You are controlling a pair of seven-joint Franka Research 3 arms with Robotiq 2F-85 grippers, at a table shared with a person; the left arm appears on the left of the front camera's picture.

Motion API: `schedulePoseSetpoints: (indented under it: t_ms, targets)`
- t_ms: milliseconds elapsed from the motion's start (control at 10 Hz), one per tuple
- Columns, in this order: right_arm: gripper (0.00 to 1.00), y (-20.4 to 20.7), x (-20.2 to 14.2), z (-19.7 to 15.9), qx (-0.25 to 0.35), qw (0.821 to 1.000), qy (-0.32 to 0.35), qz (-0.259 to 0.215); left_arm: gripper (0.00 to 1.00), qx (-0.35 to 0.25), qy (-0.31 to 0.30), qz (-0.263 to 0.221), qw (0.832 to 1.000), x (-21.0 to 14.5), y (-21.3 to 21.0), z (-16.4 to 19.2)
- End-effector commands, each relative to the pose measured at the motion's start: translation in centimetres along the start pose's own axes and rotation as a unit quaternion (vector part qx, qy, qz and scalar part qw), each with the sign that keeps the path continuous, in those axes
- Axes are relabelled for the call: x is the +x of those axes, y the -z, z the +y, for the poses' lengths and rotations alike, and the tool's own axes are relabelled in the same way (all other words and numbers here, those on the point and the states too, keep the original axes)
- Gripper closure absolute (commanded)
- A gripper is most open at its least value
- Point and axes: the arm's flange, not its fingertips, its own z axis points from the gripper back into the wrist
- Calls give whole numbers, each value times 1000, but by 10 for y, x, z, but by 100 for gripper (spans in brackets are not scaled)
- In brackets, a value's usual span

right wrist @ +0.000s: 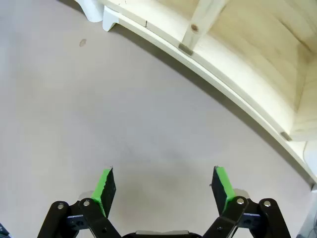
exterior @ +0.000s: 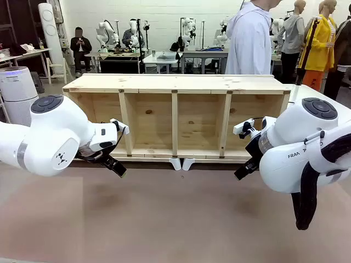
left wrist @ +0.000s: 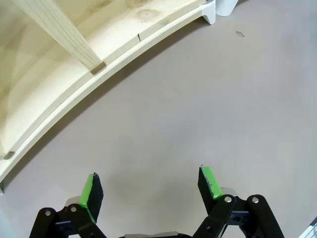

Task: Perform cable management.
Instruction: When the cord part of the Power Cable appears at the lower middle area of the table and stops, grasp the cord part of the Power Cable.

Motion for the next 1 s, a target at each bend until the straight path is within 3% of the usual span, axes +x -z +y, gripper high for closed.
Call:
schedulePoseSetpoints:
  t_ms: [0,700,900]
  targets:
    - [0,0,0,0,0,1000,0,0,0,0,0,0,1000,0,0,0]
    - [0,0,0,0,0,1000,0,0,0,0,3,0,1000,1,0,-2]
    - [0,-13,-13,0,-17,1000,-5,-12,0,15,-27,-7,1000,-19,-21,16]
